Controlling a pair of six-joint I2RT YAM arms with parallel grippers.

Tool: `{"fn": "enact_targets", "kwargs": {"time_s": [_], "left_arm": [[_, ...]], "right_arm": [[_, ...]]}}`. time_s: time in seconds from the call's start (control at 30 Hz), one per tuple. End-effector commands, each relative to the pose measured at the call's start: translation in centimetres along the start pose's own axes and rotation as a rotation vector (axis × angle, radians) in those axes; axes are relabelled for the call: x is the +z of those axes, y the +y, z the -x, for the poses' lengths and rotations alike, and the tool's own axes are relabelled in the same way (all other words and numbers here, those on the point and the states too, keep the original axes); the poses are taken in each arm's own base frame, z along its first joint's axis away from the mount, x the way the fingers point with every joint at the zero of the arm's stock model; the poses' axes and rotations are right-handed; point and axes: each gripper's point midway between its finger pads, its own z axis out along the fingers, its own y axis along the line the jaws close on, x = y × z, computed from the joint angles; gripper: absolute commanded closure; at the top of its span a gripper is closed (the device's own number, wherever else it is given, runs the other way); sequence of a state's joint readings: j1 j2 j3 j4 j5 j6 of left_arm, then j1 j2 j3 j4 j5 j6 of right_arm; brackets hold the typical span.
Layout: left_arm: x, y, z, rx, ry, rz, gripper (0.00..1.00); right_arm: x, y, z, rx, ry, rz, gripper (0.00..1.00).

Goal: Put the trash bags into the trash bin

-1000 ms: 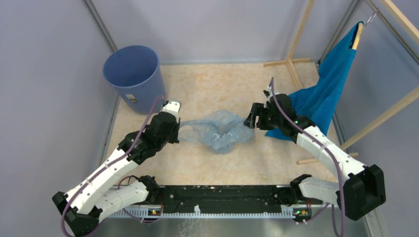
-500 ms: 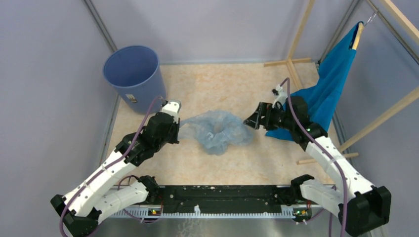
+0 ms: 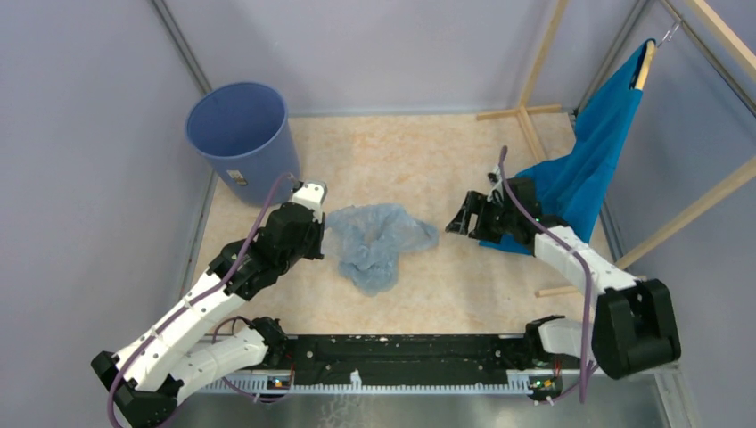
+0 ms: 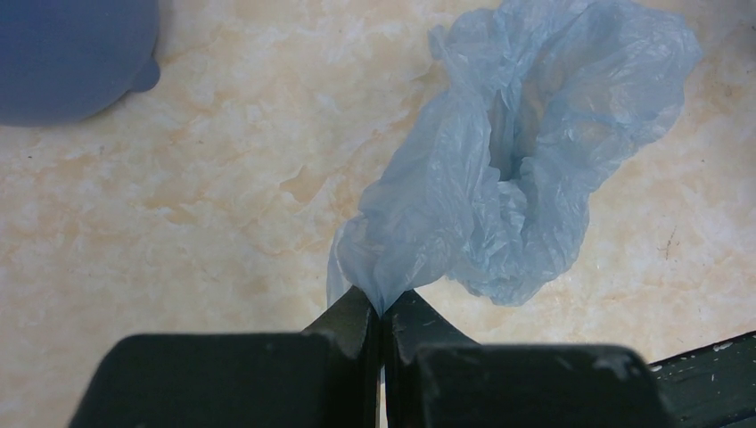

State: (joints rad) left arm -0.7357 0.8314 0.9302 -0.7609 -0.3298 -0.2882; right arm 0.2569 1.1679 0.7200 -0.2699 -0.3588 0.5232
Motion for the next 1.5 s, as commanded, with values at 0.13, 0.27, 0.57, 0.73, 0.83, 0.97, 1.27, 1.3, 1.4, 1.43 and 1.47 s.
{"fn": "enact_targets", "kwargs": {"time_s": [0.13,0.27,0.57,0.73,0.83,0.97,1.27,1.3,1.4,1.43,1.47], "left_arm": [[0.3,-0.7,0.7,0.000,-0.023,-0.026,1.00],[0.3,-0.6,0.7,0.002,-0.026,-0.025,1.00],[0.7,-0.9,0.3,0.004,-0.007,-0.033,1.00],[1.0,-1.1,0.2,0.008,0.008,-0.035,1.00],[1.2,-1.3,0.0,0.008,0.018,-0.045,1.00],[1.4,-1.5,-0.2,0.011,0.029,-0.048,1.00],[2.8,-1.6,-0.8,-0.008,0.048,-0.027,1.00],[3.3,-1.5,-0.8,-0.018,0.050,-0.010,1.00],[5.8,-2.3,0.5,-0.050,0.086,0.000,1.00],[6.8,-2.8,1.6,-0.054,0.102,-0.002,1.00],[7.8,-3.3,3.1,-0.053,0.117,-0.005,1.00]], "right_arm": [[4.1,1.0,-2.3,-0.005,0.114,0.049,0.24],[6.0,1.5,-2.0,-0.022,0.121,0.007,0.24],[9.0,0.7,-0.6,-0.038,0.106,-0.073,0.29],[10.2,0.4,-2.1,-0.105,0.176,-0.090,0.36],[10.9,1.0,-4.8,-0.168,0.252,-0.103,0.35],[11.5,-1.6,-5.1,-0.252,0.218,-0.308,0.40],[10.6,-1.7,-1.3,-0.253,0.109,-0.424,1.00],[10.6,-2.0,-0.6,-0.249,0.103,-0.458,1.00],[10.9,-2.5,2.2,-0.236,0.093,-0.524,1.00],[10.8,-2.5,3.7,-0.219,0.080,-0.546,1.00],[10.6,-2.5,5.5,-0.191,0.069,-0.560,1.00]]}}
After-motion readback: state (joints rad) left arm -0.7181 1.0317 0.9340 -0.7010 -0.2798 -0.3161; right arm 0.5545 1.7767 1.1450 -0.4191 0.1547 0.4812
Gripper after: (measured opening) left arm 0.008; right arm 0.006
